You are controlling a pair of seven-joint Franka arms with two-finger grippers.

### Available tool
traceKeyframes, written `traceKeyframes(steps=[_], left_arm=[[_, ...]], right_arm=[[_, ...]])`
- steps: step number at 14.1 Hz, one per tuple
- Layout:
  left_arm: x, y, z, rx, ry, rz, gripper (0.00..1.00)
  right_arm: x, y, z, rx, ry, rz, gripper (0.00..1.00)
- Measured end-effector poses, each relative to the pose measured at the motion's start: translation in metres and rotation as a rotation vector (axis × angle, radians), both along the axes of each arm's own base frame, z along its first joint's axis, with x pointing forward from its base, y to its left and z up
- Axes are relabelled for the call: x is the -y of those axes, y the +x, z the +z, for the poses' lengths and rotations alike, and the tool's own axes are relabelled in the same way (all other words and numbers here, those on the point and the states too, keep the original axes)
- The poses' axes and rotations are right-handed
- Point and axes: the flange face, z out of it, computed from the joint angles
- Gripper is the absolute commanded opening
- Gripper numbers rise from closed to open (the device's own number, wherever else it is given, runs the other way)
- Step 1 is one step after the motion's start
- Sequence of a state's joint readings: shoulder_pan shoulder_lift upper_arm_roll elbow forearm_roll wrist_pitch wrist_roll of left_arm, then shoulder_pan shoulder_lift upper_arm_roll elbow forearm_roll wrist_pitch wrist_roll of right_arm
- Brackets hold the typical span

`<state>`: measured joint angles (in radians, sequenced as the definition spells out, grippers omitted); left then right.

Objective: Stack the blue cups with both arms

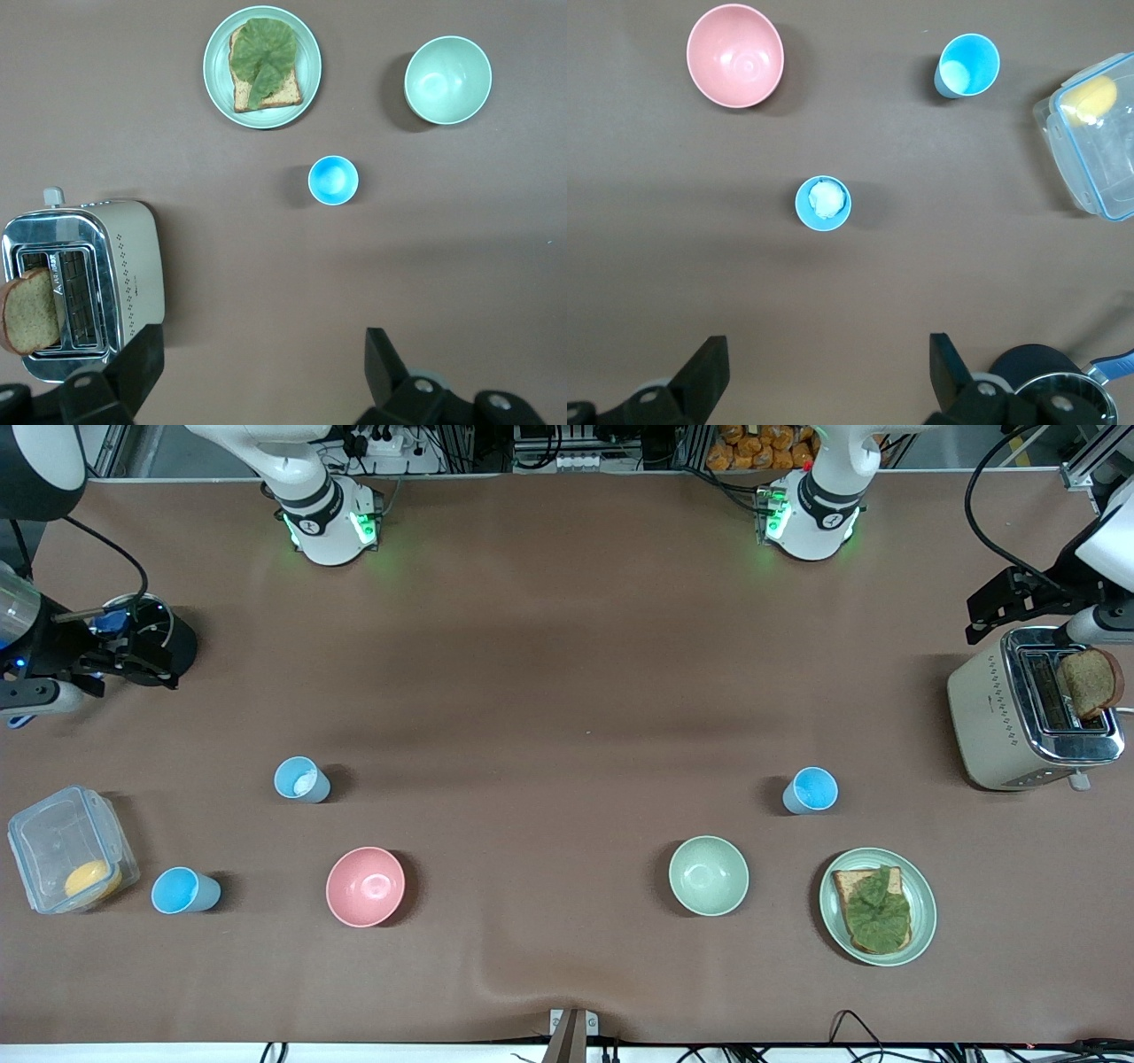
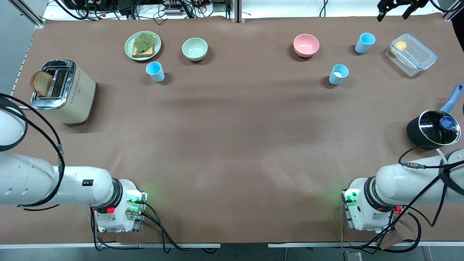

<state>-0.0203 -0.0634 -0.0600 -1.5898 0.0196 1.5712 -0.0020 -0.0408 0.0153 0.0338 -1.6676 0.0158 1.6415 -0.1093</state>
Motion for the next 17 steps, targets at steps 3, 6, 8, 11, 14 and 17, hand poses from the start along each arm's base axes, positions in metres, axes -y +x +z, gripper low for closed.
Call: traceKeyframes(steps=[3,6,8,11,14,17], left_arm=[[0.0,0.0,0.0,0.001,0.0,0.0,1.0],[0.0,0.0,0.001,0.002,0.0,0.0,1.0],[0.0,0.0,0.001,0.002,0.0,0.001,1.0],[-0.001,0.0,0.0,0.001,0.0,0.001,1.0],[-0.001,0.003,-0.004,-0.007,0.0,0.002,1.0],[-0.001,0.004,-0.006,-0.011,0.0,0.002,1.0]], right_arm=[[-0.019,0.003,-0.013,-0.035,0.0,0.034,1.0],[-0.032,0.01,-0.034,-0.072,0.0,0.056,1.0],[-0.038,0.014,-0.045,-0.087,0.0,0.067,1.0],[-0.04,0.023,-0.066,-0.102,0.001,0.071,1.0],[-0.046,0.041,-0.109,-0.12,0.002,0.077,1.0],[-0.066,0.054,-0.166,-0.106,0.002,0.102,1.0]])
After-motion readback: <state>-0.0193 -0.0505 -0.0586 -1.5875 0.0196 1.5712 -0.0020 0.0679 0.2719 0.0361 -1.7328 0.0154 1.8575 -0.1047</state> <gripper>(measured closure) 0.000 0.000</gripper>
